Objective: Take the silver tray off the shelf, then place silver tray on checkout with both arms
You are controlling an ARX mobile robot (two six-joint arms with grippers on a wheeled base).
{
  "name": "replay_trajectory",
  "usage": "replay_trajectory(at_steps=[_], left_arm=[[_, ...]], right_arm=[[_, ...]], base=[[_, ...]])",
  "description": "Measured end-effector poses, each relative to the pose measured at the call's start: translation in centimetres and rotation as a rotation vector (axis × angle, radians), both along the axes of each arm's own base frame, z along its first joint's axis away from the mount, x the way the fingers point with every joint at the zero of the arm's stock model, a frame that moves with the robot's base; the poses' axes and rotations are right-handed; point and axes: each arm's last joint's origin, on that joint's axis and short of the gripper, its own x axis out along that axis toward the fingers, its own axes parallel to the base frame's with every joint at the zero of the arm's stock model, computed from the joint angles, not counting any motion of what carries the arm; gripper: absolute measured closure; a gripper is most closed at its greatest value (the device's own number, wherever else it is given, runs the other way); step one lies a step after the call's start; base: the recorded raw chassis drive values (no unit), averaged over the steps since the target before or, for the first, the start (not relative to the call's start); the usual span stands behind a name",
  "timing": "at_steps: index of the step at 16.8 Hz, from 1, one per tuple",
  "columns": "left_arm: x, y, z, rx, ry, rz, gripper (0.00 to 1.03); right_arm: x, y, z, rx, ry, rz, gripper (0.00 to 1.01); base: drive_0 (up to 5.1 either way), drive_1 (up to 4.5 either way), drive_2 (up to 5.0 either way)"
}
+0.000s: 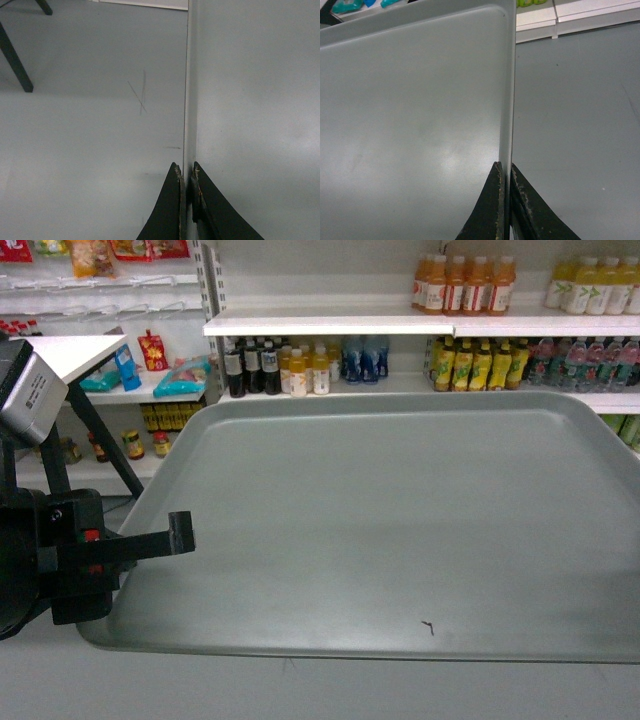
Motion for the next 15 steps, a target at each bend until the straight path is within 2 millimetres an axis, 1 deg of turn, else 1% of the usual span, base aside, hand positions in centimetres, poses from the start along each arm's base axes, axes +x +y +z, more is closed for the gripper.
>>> replay_trajectory(at_steps=[15], left_arm=[[-0.05, -0.03, -0.11, 0.005, 0.008, 0.001, 1.0]], right_arm=[[-0.01, 0.01, -0.02, 0.0, 0.003, 0.0, 0.98]], base=[[0.0, 0.0, 0.0]])
